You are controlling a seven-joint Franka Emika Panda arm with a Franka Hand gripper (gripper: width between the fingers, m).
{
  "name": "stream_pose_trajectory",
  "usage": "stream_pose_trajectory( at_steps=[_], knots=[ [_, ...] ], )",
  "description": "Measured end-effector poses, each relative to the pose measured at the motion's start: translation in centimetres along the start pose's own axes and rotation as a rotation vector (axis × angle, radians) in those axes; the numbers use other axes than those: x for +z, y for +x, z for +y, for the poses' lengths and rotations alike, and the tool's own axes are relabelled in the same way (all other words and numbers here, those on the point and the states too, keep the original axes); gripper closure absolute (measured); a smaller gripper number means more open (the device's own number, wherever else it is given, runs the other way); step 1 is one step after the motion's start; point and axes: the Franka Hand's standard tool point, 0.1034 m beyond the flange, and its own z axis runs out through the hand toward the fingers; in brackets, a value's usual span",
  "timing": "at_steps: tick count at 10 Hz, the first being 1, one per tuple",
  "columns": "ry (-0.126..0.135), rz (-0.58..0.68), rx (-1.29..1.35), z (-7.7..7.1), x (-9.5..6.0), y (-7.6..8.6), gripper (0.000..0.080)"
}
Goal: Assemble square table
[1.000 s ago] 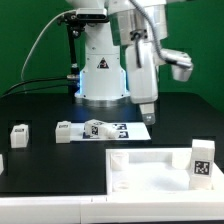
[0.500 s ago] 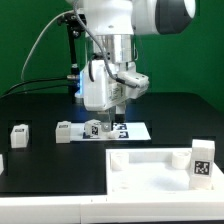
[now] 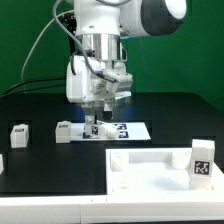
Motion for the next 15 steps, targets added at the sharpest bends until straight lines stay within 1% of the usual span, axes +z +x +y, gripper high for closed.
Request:
stream_pose_trajectory(
  at_steps=[1,2,6,7,8,9,10,11,12,13,14,15],
  knots=[
    [0.000,-0.011,0.026,0.6,-0.6,0.4,0.0151],
    [0.004,-0.013,0.036,0.4,-0.8,0.8,0.0151],
    [-0.005,0.000,0.024,0.8,-0.3,1.2,0.0151],
    [0.014,-0.008,0.068,0.9,-0.7,0.9,0.0151],
    [0.014,-0.024,0.087,1.6,-1.0,-0.1,0.0151],
    [0.010,-0.029,0.092,2.1,-0.9,-0.7,0.0151],
    [0.021,-0.029,0.110,2.4,-1.0,-1.1,0.0151],
    [0.020,-0.029,0.109,2.7,-1.0,-1.4,0.0151],
    [0.011,-0.021,0.109,2.9,-0.6,-1.0,0.0151],
    [-0.003,-0.007,0.097,3.2,0.1,-0.3,0.0151],
    [-0.058,0.002,-0.009,3.6,1.5,0.8,0.0151],
    [-0.081,0.012,-0.089,2.9,2.3,2.3,0.0151]
  ],
)
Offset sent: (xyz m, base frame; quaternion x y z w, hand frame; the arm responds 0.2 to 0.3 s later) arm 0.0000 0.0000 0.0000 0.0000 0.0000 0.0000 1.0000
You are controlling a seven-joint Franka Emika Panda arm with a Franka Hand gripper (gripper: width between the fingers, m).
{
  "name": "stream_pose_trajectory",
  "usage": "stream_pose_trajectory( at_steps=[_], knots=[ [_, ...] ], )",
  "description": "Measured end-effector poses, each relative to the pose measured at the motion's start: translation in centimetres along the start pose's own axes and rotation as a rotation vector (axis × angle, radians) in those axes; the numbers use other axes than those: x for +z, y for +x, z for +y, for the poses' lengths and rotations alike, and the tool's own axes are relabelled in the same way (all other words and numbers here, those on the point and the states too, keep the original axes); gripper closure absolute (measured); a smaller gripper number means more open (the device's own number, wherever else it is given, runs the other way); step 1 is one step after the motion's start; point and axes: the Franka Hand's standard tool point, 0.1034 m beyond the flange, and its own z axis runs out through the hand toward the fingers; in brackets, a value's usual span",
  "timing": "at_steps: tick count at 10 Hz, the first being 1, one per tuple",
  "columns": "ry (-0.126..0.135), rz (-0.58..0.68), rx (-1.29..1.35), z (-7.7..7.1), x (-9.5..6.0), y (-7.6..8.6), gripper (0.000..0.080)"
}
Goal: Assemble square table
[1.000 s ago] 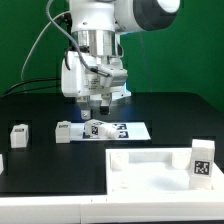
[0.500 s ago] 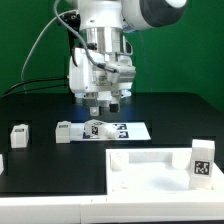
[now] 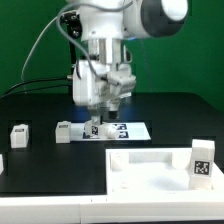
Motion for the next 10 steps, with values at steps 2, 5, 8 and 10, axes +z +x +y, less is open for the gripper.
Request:
stream_pose_trajectory(
  at_steps=[2,5,8,10],
  knots=[
    [0.035,-0.006,-0.115,-2.1,-0.7,0.3,0.0151],
    [0.056,-0.011,-0.244,-3.0,-1.1,-0.7,0.0151],
    [0.034,0.019,-0.244,-2.0,-0.1,0.1,0.0151],
    [0.037,0.025,-0.356,-2.1,-0.1,-0.6,0.0151]
  ],
)
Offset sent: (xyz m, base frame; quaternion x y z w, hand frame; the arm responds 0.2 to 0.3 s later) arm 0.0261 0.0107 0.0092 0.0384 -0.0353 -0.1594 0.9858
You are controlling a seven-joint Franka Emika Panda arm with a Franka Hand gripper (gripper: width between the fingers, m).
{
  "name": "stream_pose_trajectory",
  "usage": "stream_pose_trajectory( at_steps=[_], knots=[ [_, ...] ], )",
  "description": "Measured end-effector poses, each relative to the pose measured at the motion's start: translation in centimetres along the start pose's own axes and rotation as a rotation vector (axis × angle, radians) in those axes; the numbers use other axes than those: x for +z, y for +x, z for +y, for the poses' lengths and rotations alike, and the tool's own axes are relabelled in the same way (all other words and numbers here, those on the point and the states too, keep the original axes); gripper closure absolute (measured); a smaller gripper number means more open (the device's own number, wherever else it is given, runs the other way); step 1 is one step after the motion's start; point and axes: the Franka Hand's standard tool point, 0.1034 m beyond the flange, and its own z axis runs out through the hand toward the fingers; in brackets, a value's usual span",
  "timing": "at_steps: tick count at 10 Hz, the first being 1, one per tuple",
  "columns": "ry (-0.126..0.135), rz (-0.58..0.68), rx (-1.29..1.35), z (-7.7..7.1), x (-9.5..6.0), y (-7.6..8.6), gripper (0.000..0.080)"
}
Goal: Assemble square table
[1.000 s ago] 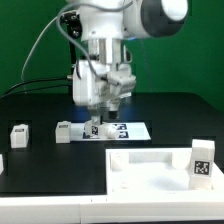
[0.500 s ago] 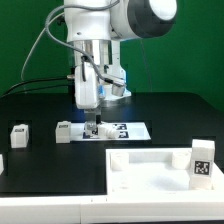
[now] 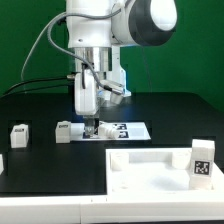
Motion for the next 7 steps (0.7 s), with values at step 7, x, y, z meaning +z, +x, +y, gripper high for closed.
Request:
stream_pose_trajectory(
  at_steps=[7],
  knots=[
    [0.059,-0.026,-0.227,-2.2,-1.8,-2.7,0.0151]
  ],
)
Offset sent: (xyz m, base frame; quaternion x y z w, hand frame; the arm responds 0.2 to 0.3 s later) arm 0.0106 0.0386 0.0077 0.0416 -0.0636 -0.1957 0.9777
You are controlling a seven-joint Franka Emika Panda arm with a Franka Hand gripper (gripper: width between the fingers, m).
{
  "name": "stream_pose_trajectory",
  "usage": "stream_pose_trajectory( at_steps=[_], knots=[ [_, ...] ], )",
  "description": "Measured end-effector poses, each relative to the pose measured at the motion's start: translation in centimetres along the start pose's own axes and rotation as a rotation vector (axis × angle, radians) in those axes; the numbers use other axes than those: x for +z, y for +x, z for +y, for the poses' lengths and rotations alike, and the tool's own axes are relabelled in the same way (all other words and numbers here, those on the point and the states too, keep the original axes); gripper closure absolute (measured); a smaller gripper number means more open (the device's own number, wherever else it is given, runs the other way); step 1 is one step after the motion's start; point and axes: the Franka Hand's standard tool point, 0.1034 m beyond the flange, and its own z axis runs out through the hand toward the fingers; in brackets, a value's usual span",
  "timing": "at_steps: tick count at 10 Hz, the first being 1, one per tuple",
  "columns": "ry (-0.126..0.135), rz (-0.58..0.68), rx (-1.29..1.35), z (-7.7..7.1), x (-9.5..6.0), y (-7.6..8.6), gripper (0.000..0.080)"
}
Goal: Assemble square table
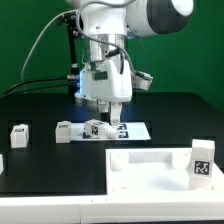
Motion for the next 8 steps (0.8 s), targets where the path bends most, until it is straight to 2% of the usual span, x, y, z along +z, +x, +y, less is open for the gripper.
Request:
stream_pose_trajectory(
  at_steps=[2,4,5,8],
  knots=[
    [0.003,0.008,-0.042,-0.2,-0.1,0.0,0.0151],
    [0.046,0.021,-0.355,-2.2,-1.5,-1.8,0.0151],
    [0.061,0.006,-0.421,-2.7,-2.2,-2.5,0.0151],
    [0.056,0.008,-0.571,-2.9,-2.3,-2.8,0.0151]
  ],
)
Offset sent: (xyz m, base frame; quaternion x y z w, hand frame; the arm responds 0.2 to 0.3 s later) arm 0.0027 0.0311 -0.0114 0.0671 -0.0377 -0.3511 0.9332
